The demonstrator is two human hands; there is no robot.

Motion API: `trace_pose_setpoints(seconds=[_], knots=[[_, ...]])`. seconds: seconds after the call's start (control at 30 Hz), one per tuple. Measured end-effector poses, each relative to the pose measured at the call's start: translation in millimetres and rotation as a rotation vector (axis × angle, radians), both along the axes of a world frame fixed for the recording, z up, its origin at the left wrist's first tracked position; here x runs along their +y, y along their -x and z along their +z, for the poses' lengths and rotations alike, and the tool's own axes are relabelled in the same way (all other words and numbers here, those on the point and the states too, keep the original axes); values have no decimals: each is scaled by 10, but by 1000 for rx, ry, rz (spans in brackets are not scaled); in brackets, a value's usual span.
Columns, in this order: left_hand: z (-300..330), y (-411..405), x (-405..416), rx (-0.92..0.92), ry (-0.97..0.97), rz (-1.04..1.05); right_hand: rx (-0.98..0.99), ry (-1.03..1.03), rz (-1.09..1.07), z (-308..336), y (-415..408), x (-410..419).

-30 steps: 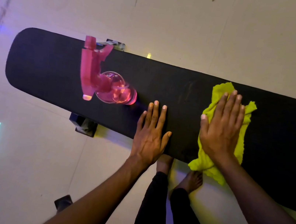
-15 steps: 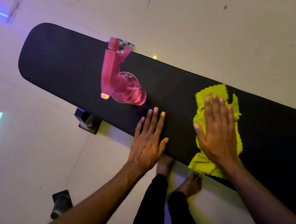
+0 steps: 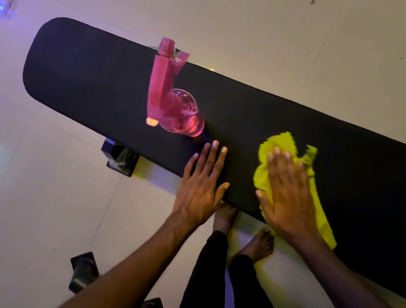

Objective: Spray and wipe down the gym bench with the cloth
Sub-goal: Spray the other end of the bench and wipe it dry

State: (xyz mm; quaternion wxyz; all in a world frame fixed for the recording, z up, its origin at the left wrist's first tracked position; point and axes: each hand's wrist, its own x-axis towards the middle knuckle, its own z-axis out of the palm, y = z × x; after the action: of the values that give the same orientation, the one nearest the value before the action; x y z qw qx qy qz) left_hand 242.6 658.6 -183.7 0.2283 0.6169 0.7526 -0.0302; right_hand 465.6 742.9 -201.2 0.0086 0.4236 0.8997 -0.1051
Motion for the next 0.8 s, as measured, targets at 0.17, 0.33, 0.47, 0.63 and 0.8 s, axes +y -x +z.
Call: trace_pose_setpoints(seconds=[0.17,0.33,0.47,0.63,0.8], knots=[[-34,24,-67,16,1,20,-60,-25,-422,32,113,214],[-73,24,-112,8,-45,37,-17,-24,-362,0,853,288],[-59,77,-133,-16,-44,16,-7,-9,-79,-6,570,-86],[-42,111,-127,-14,-7,-8,-33,-35,-164,5,-134,-155],[-47,75,-129,-14,-7,6,-44,-38,-537,32,390,210]])
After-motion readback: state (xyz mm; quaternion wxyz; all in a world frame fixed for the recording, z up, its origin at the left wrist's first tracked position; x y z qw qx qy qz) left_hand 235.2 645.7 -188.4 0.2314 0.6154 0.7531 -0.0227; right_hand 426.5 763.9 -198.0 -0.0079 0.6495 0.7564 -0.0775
